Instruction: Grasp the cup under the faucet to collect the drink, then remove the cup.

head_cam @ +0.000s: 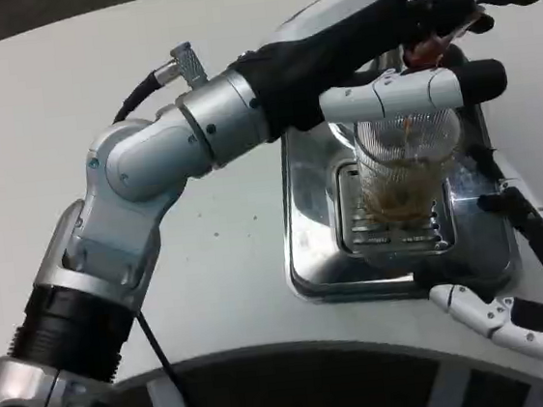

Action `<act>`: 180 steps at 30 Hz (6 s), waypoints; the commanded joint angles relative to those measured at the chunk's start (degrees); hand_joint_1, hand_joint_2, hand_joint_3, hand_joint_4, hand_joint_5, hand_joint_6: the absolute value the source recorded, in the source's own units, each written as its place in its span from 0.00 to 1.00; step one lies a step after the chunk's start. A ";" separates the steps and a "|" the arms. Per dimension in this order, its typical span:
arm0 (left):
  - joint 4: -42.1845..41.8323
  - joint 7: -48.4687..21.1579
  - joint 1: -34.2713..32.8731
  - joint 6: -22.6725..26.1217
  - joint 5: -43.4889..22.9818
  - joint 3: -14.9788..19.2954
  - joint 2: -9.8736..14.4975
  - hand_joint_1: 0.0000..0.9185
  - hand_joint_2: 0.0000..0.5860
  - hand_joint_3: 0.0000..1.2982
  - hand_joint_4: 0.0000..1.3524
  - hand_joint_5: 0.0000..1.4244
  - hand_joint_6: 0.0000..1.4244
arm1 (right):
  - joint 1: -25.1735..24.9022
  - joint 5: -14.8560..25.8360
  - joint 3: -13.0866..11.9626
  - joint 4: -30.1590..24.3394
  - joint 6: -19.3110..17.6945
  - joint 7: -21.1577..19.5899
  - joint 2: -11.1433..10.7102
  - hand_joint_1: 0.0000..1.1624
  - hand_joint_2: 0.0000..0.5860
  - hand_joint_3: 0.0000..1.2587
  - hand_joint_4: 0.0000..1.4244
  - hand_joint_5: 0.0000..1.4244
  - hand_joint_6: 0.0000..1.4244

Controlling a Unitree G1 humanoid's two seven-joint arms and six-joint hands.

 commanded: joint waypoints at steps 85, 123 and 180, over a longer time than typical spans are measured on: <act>3.58 -3.63 -1.93 -0.96 -0.17 0.52 1.46 0.00 0.11 0.14 0.07 0.12 0.09 | -28.36 16.34 0.56 47.67 -23.98 -17.72 -1.15 0.55 0.39 0.03 0.08 0.15 0.01; 5.41 -3.67 -2.34 -1.35 0.81 0.16 1.74 0.00 0.13 0.15 0.08 0.12 0.09 | -30.33 15.32 1.93 51.50 -23.36 -21.70 1.26 0.55 0.39 0.12 0.16 0.22 0.07; -7.74 1.50 1.86 -2.61 -6.68 8.86 1.20 0.00 0.12 0.17 0.16 0.21 0.16 | -25.30 14.65 2.24 48.50 -28.57 -28.37 5.10 0.56 0.45 0.35 0.33 0.37 0.23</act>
